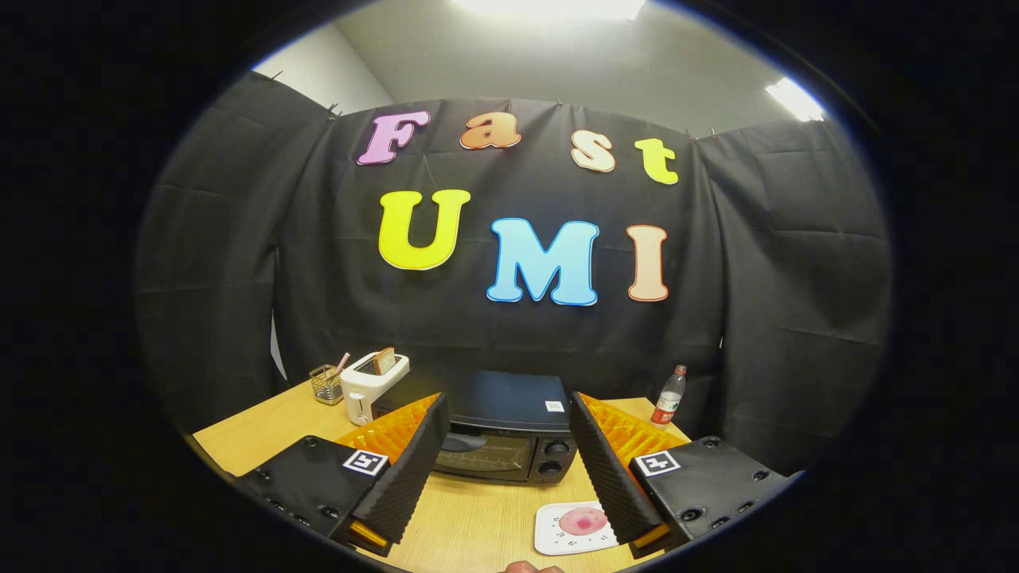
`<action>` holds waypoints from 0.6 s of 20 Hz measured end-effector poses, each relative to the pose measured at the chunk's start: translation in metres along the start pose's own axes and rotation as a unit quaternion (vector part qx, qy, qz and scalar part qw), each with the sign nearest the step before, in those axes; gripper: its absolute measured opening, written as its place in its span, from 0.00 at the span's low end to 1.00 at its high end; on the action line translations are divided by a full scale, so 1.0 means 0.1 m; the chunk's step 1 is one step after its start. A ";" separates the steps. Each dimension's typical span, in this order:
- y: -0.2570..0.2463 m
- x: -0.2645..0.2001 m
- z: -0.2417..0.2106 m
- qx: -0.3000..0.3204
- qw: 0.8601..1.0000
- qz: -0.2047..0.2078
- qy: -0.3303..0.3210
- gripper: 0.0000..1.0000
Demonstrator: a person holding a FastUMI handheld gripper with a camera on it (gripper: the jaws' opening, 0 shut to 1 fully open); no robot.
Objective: Open the toaster oven, put the food inside, and close the toaster oven door.
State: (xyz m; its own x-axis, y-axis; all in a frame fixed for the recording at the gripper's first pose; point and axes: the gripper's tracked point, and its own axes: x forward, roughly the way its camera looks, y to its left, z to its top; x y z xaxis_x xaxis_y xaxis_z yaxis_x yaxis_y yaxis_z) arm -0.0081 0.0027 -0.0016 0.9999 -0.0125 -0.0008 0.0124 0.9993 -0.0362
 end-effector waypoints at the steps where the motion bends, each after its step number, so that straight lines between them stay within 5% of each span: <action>1: 0.01 0.00 -0.02 0.001 1.000 0.000 0.001 0.97; 12: 0.20 0.24 0.04 -0.011 1.000 -0.003 0.010 0.97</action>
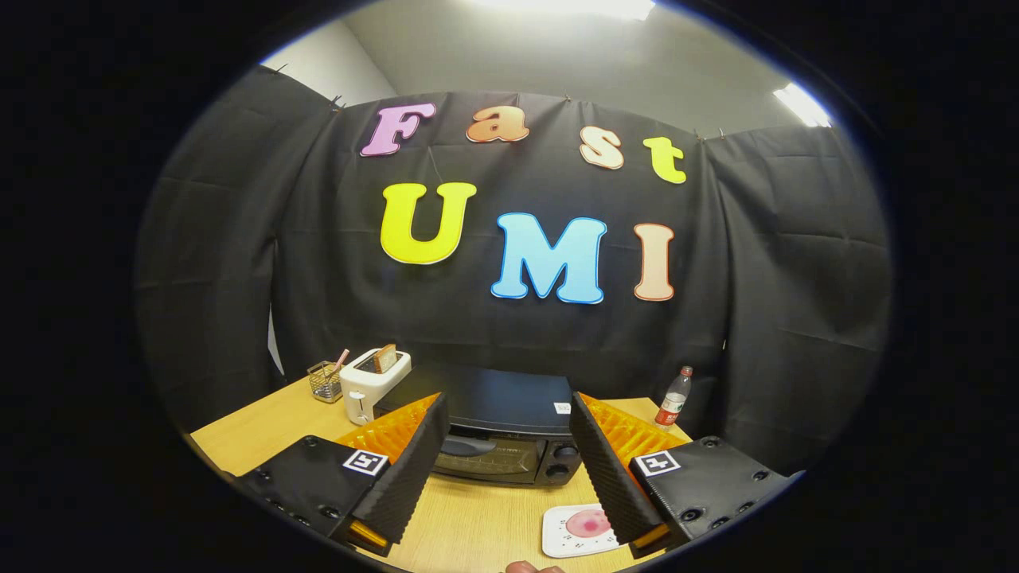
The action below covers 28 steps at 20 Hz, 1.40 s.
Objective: Open the toaster oven, put the food inside, and close the toaster oven door.
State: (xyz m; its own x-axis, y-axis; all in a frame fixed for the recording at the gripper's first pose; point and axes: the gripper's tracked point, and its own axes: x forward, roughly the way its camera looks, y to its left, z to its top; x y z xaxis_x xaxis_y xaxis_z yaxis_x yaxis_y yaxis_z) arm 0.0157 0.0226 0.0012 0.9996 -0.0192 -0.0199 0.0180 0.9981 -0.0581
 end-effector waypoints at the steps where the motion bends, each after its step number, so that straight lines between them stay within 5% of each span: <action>1: 0.03 0.03 -0.01 0.001 1.000 0.001 0.004 0.97; 10: 0.23 0.43 -0.09 -0.006 1.000 0.011 0.015 0.97; 28: 0.38 1.47 -1.06 0.017 0.991 0.006 0.130 0.97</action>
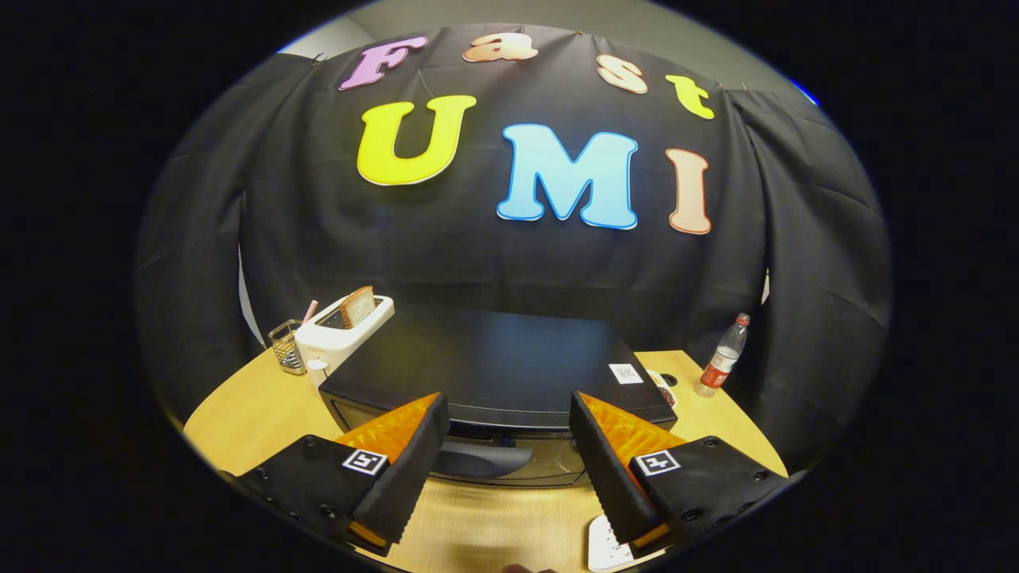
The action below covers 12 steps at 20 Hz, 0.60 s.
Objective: Open the toaster oven, put the food inside, and close the toaster oven door.
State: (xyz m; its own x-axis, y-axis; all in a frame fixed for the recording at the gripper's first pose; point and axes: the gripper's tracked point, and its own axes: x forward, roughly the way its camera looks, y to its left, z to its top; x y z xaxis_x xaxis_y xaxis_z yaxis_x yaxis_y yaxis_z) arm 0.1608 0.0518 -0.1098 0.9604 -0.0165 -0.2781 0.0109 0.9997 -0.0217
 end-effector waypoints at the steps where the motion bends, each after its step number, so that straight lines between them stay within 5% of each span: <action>1: 0.02 0.03 -0.05 0.005 1.000 0.005 0.005 0.97; 12: 0.15 0.23 -0.29 0.026 0.999 0.012 0.043 0.97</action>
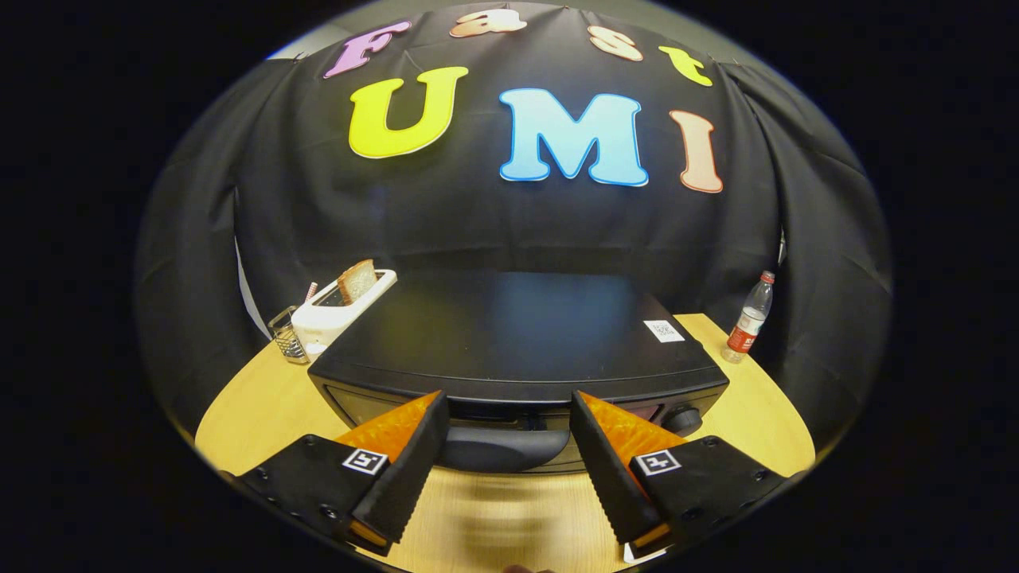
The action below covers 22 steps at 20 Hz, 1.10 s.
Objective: Open the toaster oven, put the food inside, and close the toaster oven door.
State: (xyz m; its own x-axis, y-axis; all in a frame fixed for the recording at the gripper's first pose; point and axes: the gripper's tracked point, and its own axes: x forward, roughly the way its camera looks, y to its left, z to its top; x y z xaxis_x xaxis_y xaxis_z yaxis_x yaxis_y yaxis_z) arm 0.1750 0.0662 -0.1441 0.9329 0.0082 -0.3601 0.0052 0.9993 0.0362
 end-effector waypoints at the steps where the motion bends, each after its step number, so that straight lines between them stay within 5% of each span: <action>1: 0.01 -0.01 -0.01 -0.001 1.000 0.002 0.001 0.97; 22: 0.05 -0.54 -0.59 -0.020 0.998 0.036 0.056 0.96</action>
State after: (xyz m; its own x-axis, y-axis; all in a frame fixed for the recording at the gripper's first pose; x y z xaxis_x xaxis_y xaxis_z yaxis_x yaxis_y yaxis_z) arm 0.1032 0.0728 -0.1796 0.8843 0.0817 -0.4597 -0.0768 0.9966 0.0294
